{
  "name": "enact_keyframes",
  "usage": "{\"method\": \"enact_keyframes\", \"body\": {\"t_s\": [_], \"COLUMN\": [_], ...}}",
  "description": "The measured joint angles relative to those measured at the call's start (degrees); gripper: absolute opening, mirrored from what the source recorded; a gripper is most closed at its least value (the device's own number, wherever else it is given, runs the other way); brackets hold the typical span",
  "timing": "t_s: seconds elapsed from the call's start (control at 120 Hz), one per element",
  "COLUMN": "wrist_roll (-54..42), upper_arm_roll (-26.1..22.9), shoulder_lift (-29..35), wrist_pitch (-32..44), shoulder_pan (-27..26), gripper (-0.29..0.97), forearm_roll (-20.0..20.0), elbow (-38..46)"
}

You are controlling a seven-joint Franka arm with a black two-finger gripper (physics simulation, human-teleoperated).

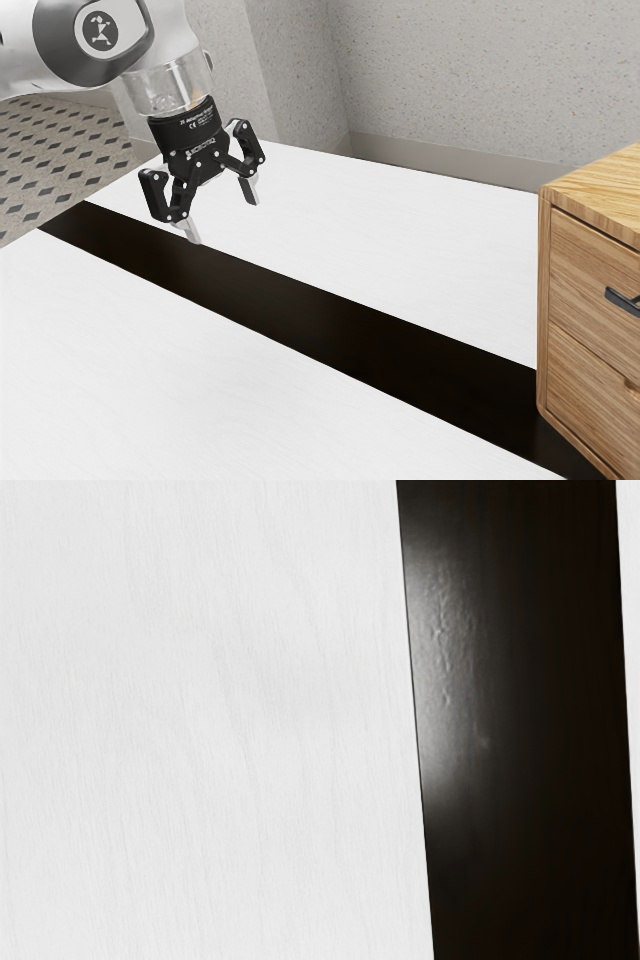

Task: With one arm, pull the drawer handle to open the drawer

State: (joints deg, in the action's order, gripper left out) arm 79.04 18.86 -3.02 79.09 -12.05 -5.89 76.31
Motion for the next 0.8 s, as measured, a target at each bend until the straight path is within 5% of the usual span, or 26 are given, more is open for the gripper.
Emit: {"method": "enact_keyframes", "body": {"t_s": [0.35,0.55,0.8], "wrist_roll": [0.1,0.6,1.2], "upper_arm_roll": [-0.1,-8.3,-9.2], "shoulder_lift": [1.1,8.5,7.7], "wrist_pitch": [-0.2,-2.4,-3.7], "shoulder_pan": [-0.1,0.7,0.0], "gripper": [0.68,0.68,0.68], "forearm_roll": [0.4,4.7,5.7], "elbow": [-2.4,-6.3,-4.9]}}
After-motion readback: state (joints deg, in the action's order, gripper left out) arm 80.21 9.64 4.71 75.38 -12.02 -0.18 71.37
